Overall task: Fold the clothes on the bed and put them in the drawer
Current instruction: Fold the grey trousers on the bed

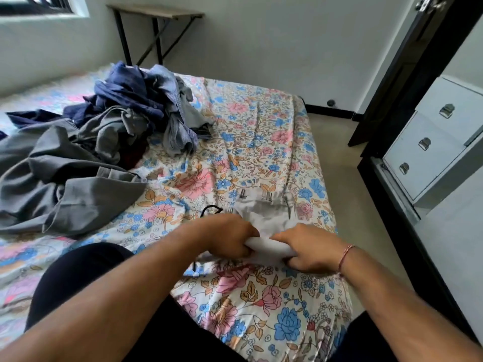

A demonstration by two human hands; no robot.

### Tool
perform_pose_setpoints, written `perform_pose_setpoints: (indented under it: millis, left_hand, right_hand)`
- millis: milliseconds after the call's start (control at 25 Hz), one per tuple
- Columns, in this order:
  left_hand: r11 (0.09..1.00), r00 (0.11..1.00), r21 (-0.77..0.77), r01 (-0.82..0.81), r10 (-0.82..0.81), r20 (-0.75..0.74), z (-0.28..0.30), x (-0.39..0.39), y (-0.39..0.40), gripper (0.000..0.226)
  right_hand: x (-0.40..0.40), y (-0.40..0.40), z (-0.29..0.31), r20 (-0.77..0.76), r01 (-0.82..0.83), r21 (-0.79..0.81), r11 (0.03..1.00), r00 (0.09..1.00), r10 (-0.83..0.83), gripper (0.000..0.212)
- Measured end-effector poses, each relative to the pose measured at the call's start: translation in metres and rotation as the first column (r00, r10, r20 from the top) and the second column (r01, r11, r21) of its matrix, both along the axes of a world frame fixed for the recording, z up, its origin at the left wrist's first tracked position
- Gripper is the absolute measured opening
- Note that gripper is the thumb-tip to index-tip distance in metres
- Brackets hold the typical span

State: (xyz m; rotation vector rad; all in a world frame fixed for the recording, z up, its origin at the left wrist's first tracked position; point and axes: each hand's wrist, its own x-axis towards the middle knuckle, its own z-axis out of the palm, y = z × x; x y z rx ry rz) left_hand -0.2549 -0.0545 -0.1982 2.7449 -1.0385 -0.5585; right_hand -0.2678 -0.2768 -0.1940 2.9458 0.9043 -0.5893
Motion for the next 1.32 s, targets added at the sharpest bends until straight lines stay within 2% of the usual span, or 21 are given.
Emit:
perform_pose_setpoints:
  millis: [80, 120, 200, 240, 280, 320, 360, 400, 440, 480, 520, 560, 640, 680, 800, 920, 1040, 1120, 1200, 1280, 1320]
  left_hand:
    - [0.998, 0.993, -0.066, 0.001, -0.009, -0.121, 0.034, -0.001, 0.013, 0.012]
    - [0.994, 0.996, -0.111, -0.022, 0.012, -0.087, 0.048, 0.009, 0.018, 0.012]
    - [0.943, 0.966, -0.303, -0.138, 0.196, 0.169, 0.057, 0.030, 0.020, 0.020]
    - [0.859, 0.869, -0.471, -0.202, 0.379, 0.318, 0.052, 0.040, 0.015, 0.024]
    - [0.698, 0.722, -0.682, -0.220, 0.586, 0.367, 0.042, 0.043, 0.005, 0.025]
    - [0.460, 0.582, -0.860, -0.223, 0.770, 0.261, 0.028, 0.038, -0.008, 0.022]
    - [0.172, 0.515, -0.945, -0.277, 0.857, 0.005, 0.012, 0.028, -0.026, 0.016]
    - [-0.155, 0.489, -0.888, -0.434, 0.787, -0.377, -0.006, 0.012, -0.045, 0.010]
    - [-0.418, 0.398, -0.631, -0.653, 0.520, -0.756, -0.024, -0.003, -0.065, 0.008]
    - [-0.511, 0.243, -0.311, -0.801, 0.197, -0.950, -0.041, -0.015, -0.082, 0.011]
    - [-0.529, 0.115, -0.097, -0.843, -0.001, -0.993, -0.057, -0.021, -0.093, 0.016]
    - [-0.535, 0.061, -0.010, -0.845, -0.079, -0.995, -0.070, -0.019, -0.100, 0.021]
    - [-0.580, 0.072, -0.002, -0.814, -0.098, -0.993, -0.079, -0.006, -0.104, 0.028]
    - [-0.612, 0.072, 0.011, -0.791, -0.111, -0.991, -0.079, 0.003, -0.105, 0.028]
    - [-0.680, 0.050, 0.047, -0.731, -0.123, -0.991, -0.080, 0.021, -0.110, 0.030]
    - [-0.731, 0.115, 0.005, -0.682, -0.114, -0.987, -0.080, 0.030, -0.111, 0.034]
    - [-0.753, 0.129, -0.014, -0.658, -0.095, -0.987, -0.070, 0.035, -0.088, 0.026]
    - [-0.768, 0.160, -0.031, -0.640, -0.094, -0.983, -0.056, 0.032, -0.068, 0.024]
    - [-0.827, 0.256, -0.052, -0.560, -0.113, -0.960, -0.035, 0.025, -0.052, 0.030]
    - [-0.899, 0.425, -0.018, -0.438, -0.189, -0.885, -0.008, 0.019, -0.038, 0.040]
    - [-0.921, 0.509, -0.006, -0.390, -0.210, -0.835, 0.007, 0.014, -0.029, 0.045]
  right_hand:
    - [0.011, -0.003, 0.035, -0.267, -0.025, 0.091, 0.996, 0.962, 0.049, 0.032]
    - [0.024, -0.008, 0.045, -0.377, 0.020, 0.169, 0.985, 0.925, 0.046, 0.034]
    - [0.067, -0.021, 0.056, -0.389, 0.122, 0.303, 0.945, 0.921, 0.006, 0.034]
    - [0.094, -0.025, 0.058, -0.282, 0.153, 0.351, 0.924, 0.958, -0.051, 0.030]
    - [0.118, -0.030, 0.055, -0.141, 0.180, 0.367, 0.913, 0.980, -0.137, 0.028]
    - [0.138, -0.033, 0.046, -0.013, 0.213, 0.339, 0.916, 0.975, -0.222, 0.032]
    - [0.149, -0.030, 0.034, 0.067, 0.240, 0.292, 0.926, 0.961, -0.270, 0.042]
    - [0.152, -0.024, 0.020, 0.064, 0.243, 0.245, 0.938, 0.962, -0.266, 0.051]
    - [0.148, -0.017, 0.003, -0.002, 0.226, 0.211, 0.951, 0.973, -0.230, 0.057]
    - [0.142, -0.011, -0.015, -0.075, 0.191, 0.196, 0.962, 0.981, -0.180, 0.064]
    - [0.134, -0.007, -0.029, -0.103, 0.156, 0.190, 0.969, 0.985, -0.139, 0.073]
    - [0.127, -0.006, -0.041, -0.089, 0.129, 0.177, 0.976, 0.989, -0.115, 0.087]
    - [0.114, -0.013, -0.057, -0.010, 0.088, 0.124, 0.988, 0.996, -0.087, 0.119]
    - [0.109, -0.018, -0.063, 0.019, 0.060, 0.105, 0.993, 0.998, -0.062, 0.126]
    - [0.094, -0.026, -0.078, 0.041, 0.042, 0.179, 0.983, 0.998, -0.050, 0.116]
    - [0.079, -0.019, -0.078, 0.040, 0.093, 0.269, 0.959, 0.993, -0.108, 0.112]
    - [0.062, -0.008, -0.064, -0.080, 0.118, 0.375, 0.919, 0.992, -0.095, 0.098]
    - [0.060, 0.001, -0.043, -0.124, 0.204, 0.583, 0.787, 0.979, -0.162, 0.068]
    - [0.067, 0.017, -0.018, 0.021, 0.239, 0.765, 0.598, 0.919, -0.394, 0.043]
    - [0.077, 0.040, 0.004, 0.122, 0.195, 0.871, 0.451, 0.803, -0.583, 0.049]
    - [0.079, 0.058, 0.015, 0.032, 0.206, 0.932, 0.298, 0.772, -0.634, 0.063]
